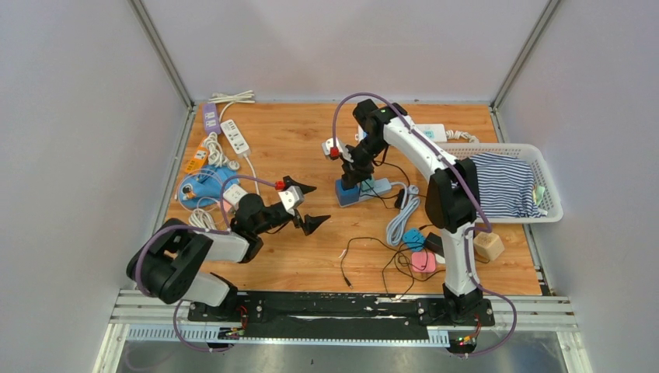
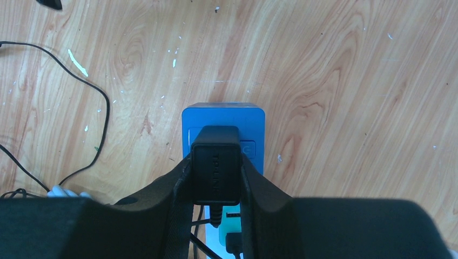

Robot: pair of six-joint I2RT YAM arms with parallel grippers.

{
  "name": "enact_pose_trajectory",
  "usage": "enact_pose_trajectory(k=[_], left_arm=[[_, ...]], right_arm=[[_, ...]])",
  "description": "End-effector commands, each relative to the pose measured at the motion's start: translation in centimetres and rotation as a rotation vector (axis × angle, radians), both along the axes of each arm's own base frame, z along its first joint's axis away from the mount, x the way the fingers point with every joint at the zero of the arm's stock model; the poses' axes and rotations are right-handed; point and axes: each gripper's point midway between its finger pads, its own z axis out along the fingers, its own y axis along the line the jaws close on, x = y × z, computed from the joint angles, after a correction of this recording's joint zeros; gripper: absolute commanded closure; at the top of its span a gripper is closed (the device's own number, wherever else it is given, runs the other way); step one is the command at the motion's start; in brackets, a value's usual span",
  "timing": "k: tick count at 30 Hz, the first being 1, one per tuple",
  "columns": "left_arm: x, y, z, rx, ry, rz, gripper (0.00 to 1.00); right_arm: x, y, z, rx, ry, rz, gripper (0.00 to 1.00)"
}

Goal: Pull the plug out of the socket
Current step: Remove the plug from the socket.

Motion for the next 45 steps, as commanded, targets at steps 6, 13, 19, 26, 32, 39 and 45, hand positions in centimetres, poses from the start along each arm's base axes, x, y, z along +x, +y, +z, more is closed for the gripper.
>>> enact_pose_trajectory(k=[6, 13, 19, 26, 32, 39, 45], left_arm=[[0.1, -0.5, -0.8, -0.04, -0.105, 0.059, 0.02], [1.9, -0.6, -2.0, -0.02, -0.074, 0.12, 0.04], [3.2, -1.7, -4.2, 0.086, -0.015, 0.131, 0.05], [3.4, -3.0, -4.0, 0.07, 0.015, 0.116, 0.04], [3.3, -4.6, -3.6, 0.016, 0.037, 0.098, 0.04], [3.4, -5.7, -4.1, -0.012, 0.093, 0.084, 0.05], [2.9, -7.2, -5.1, -0.026, 0.146, 0.068, 0.06]], right_arm=[[-2.5, -1.1, 0.2, 0.008, 0.115, -0.023, 1.0], [-2.6, -1.1, 0.6, 0.01, 0.109, -0.028, 1.0], [-2.3, -1.1, 0.5, 0.007, 0.098, -0.03, 1.0], [-2.6, -1.0, 1.0, 0.021, 0.096, -0.036, 1.0], [-3.1, -0.8, 1.8, 0.053, 0.107, -0.031, 1.0], [-3.7, -0.6, 1.8, 0.067, 0.13, -0.029, 1.0], [-4.6, -0.7, 1.0, 0.07, 0.167, -0.016, 1.0]])
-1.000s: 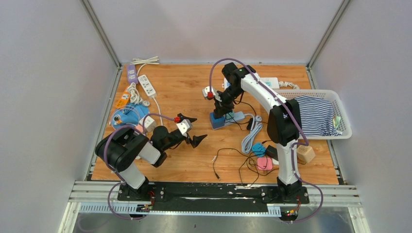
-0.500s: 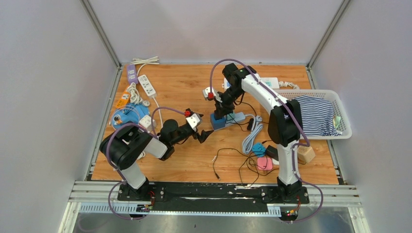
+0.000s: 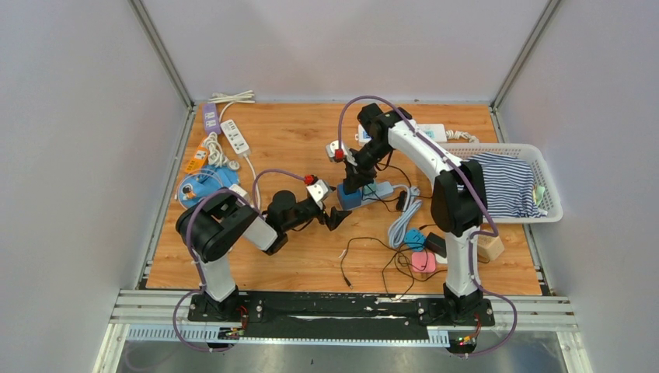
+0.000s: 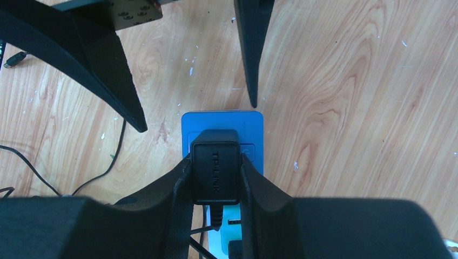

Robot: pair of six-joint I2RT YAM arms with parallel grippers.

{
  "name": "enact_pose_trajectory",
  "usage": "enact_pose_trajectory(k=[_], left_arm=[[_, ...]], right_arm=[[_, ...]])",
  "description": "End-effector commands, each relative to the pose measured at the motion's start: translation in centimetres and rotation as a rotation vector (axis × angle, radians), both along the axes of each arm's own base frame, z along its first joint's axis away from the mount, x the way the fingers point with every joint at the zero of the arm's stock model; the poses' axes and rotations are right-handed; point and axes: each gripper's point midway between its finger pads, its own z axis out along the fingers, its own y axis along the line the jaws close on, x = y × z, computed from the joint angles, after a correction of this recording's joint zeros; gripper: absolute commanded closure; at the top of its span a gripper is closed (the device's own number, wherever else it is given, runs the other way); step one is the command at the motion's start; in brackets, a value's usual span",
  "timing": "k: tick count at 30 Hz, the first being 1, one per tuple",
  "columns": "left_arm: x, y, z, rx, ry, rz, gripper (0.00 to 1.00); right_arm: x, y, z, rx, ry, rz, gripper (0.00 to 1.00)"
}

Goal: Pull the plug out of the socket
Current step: Remove the plug from the socket.

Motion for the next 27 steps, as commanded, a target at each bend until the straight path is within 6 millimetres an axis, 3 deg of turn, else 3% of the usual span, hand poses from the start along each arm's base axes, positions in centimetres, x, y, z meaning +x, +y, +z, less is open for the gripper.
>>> enact_pose_trajectory(k=[1, 9, 27], left_arm=[[-0.2, -1.0, 0.0, -0.049, 0.027, 0.008, 0.07], [0.1, -0.9, -0.6, -0.081, 0.06, 0.038, 0.1], [-0.3, -3.2, -0.9, -0.136, 0.082, -0.08, 0.17]], right_arm=[[-3.0, -0.5, 0.8, 0.019, 0.135, -0.013, 1.0], [-2.9, -0.9, 0.5, 0.028, 0.173, -0.04, 1.0], [-4.3, -1.0, 0.1, 0.054, 0.24, -0.016, 1.0]])
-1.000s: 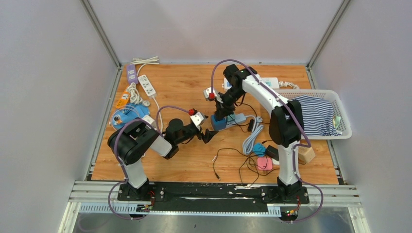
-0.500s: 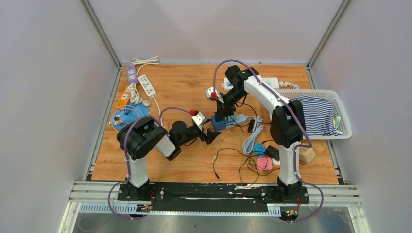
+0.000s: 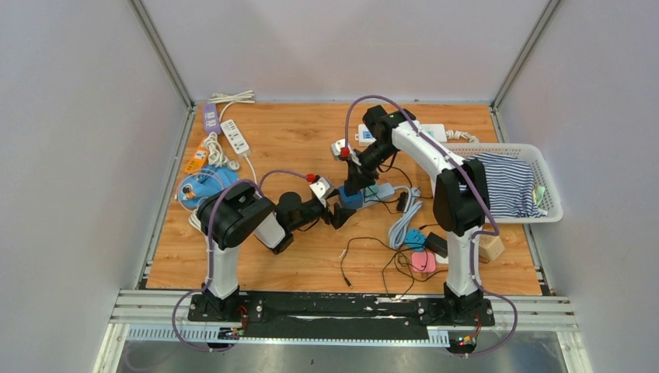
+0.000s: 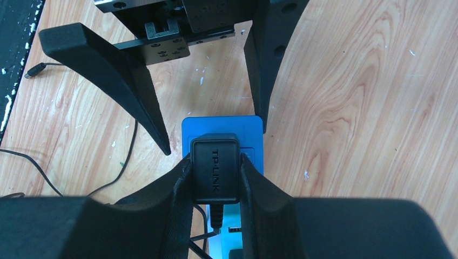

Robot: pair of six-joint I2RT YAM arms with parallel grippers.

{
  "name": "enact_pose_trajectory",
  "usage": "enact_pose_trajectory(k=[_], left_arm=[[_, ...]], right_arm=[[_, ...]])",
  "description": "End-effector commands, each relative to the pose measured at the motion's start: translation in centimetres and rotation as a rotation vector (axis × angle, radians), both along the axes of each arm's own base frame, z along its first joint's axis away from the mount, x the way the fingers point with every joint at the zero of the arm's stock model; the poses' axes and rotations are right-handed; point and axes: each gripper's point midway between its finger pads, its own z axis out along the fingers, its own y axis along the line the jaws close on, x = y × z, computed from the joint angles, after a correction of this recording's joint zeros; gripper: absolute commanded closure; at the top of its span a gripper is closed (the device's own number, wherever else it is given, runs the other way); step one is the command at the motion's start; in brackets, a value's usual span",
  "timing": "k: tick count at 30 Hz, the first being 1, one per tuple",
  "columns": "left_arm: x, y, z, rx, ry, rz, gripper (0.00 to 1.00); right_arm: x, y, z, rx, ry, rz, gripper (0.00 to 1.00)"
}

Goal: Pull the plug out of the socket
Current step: Remove the plug from the socket.

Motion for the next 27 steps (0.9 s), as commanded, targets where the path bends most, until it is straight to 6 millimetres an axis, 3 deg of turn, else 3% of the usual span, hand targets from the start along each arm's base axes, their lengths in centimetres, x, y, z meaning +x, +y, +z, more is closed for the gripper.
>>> enact_pose_trajectory(k=[1, 5, 8, 13, 20, 24, 27], left_arm=[[-0.7, -1.3, 1.2, -0.057, -0.029, -0.077, 0.17], [-0.5, -1.6, 0.8, -0.057, -0.017, -0.088, 0.22], [-0.5, -2.0, 0.5, -0.053, 0.002, -0.113, 0.31], [-0.1, -2.3, 0.1, -0.045, 0.04, -0.137, 0.63], [0.3, -1.9, -0.1, -0.043, 0.048, -0.109, 0.9], [0.6, -1.5, -0.3, -0.036, 0.046, -0.079, 1.0], [0.7, -1.3, -0.2, -0.033, 0.034, -0.065, 1.0]], right_arm=[[-3.7, -0.8, 0.1, -0.014, 0.194, -0.009, 1.0], [-3.9, -0.8, 0.0, -0.012, 0.206, -0.001, 1.0], [-3.9, -0.8, 0.1, -0.011, 0.207, -0.001, 1.0], [-3.8, -1.1, -0.4, -0.033, 0.205, -0.004, 1.0], [-3.7, -0.9, -0.6, -0.042, 0.205, -0.022, 1.0], [-4.9, -0.2, -1.1, -0.086, 0.192, -0.012, 1.0], [-5.2, 0.1, -0.6, -0.075, 0.196, -0.008, 1.0]])
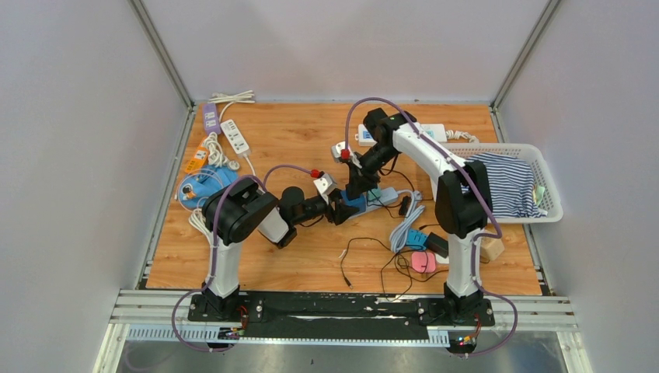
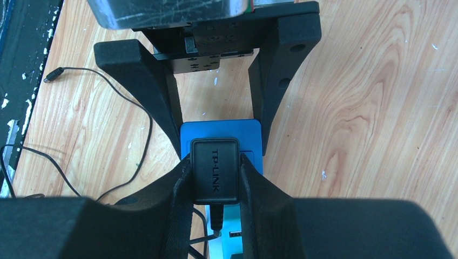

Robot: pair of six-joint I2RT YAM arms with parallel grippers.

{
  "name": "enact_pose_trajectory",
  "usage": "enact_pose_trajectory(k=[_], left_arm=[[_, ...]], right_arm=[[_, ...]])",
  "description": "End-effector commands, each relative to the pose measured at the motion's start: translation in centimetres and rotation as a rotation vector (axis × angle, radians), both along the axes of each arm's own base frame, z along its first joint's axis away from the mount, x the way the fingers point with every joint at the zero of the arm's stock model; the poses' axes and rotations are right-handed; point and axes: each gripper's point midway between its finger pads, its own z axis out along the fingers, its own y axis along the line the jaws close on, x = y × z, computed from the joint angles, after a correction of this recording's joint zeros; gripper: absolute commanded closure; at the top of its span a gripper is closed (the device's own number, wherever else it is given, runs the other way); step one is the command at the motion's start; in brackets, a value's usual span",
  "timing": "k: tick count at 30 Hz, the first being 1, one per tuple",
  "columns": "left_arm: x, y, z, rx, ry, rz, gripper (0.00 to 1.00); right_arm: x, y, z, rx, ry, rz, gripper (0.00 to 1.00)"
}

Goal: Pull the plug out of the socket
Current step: Remove the plug from the socket.

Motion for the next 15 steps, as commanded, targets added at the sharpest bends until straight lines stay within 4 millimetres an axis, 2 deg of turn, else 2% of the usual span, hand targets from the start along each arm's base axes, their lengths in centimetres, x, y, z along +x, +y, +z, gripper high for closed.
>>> enact_pose_trajectory(k=[1, 5, 8, 11, 15], left_arm=[[0.8, 0.3, 0.0, 0.005, -0.019, 0.04, 1.0], [0.7, 0.3, -0.1, 0.015, -0.02, 0.039, 1.0], [0.7, 0.2, -0.2, 0.022, -0.02, 0.037, 1.0], [0.8, 0.3, -0.3, 0.029, -0.02, 0.045, 1.0], [1.0, 0.4, -0.3, 0.034, -0.022, 0.053, 1.0]], right_arm=[[-3.6, 0.3, -0.3, -0.062, 0.151, -0.005, 1.0], [-1.0, -1.0, 0.0, -0.062, 0.16, -0.095, 1.0], [0.0, -2.1, -0.8, -0.087, 0.168, -0.137, 1.0], [-0.7, -2.2, -1.2, -0.08, 0.167, -0.109, 1.0], [-3.7, -0.3, -0.1, -0.003, 0.185, -0.008, 1.0]])
